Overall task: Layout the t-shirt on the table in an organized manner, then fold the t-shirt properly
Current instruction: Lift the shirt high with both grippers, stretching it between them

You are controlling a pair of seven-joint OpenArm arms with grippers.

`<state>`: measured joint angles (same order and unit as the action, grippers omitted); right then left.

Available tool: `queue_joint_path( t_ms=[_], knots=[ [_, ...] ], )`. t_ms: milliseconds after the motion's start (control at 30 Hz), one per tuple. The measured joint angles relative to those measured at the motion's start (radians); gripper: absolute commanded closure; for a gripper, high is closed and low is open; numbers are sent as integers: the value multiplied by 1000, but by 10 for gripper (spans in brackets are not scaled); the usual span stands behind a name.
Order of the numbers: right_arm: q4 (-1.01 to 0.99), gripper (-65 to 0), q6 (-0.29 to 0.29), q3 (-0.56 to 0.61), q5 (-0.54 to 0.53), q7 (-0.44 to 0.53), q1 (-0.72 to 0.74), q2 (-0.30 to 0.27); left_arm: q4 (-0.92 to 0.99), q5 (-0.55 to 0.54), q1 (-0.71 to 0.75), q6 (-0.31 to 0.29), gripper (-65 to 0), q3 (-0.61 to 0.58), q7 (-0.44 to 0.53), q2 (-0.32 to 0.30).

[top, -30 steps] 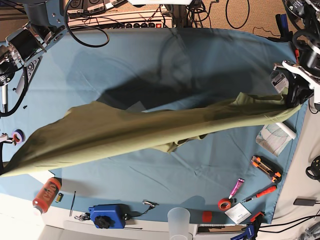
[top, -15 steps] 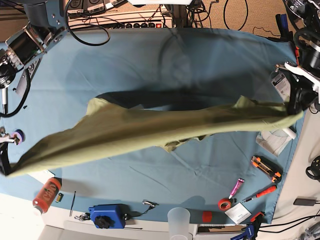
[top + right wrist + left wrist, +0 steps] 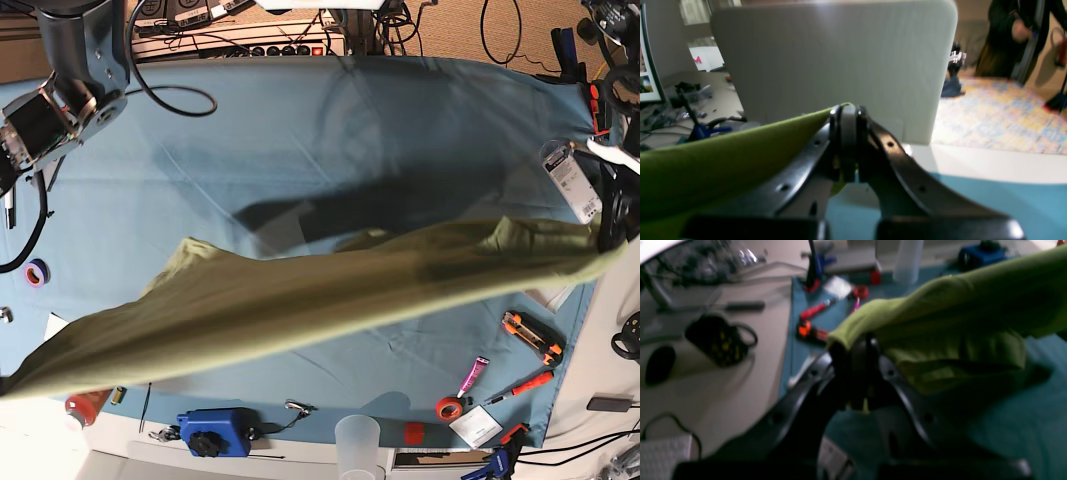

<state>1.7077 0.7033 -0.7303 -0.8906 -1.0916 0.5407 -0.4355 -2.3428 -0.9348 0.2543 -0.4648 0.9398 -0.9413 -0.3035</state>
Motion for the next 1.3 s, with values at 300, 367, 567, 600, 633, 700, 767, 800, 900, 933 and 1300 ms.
queue_joint_path(
  t_ms=[300, 367, 567, 600, 633, 700, 767, 800, 900, 933, 1300],
  knots=[
    [0, 0, -3, 85, 16, 0, 105, -10, -1, 32, -168, -8, 0, -1, 17, -14],
    [0, 0, 0, 133, 30, 4, 151, -10, -1, 32, -214, -8, 0, -1, 20, -15],
    [2, 0, -1, 245, 54, 10, 246, -7, -2, 33, -263, 21, 0, 0, -28, -4],
    [2, 0, -2, 247, 55, 6, 246, 1, -1, 34, -263, 42, 0, 1, -57, 5],
    [2, 0, -2, 243, 54, 6, 245, 14, -1, 37, -263, 57, 0, 3, -87, 18],
    [2, 0, -3, 215, 25, -9, 242, 51, -1, 37, -261, 64, 0, 3, -119, 45],
    [9, 0, -3, 171, -30, -35, 236, 93, -1, 32, -252, 64, 0, 3, -124, 76],
    [24, 0, -3, 149, -39, -55, 232, 111, -1, 24, -248, 64, 0, 6, -126, 91],
    [101, 0, -3, 98, -63, -68, 190, 135, -1, -21, -234, 56, 0, 53, -129, 122],
    [136, 0, -3, 92, -62, -67, 168, 137, -1, -25, -232, 48, 0, 85, -129, 127],
    [596, 0, -3, 90, -52, -72, -111, 230, -1, -417, -230, -63, 0, 514, -301, 128]
  ],
)
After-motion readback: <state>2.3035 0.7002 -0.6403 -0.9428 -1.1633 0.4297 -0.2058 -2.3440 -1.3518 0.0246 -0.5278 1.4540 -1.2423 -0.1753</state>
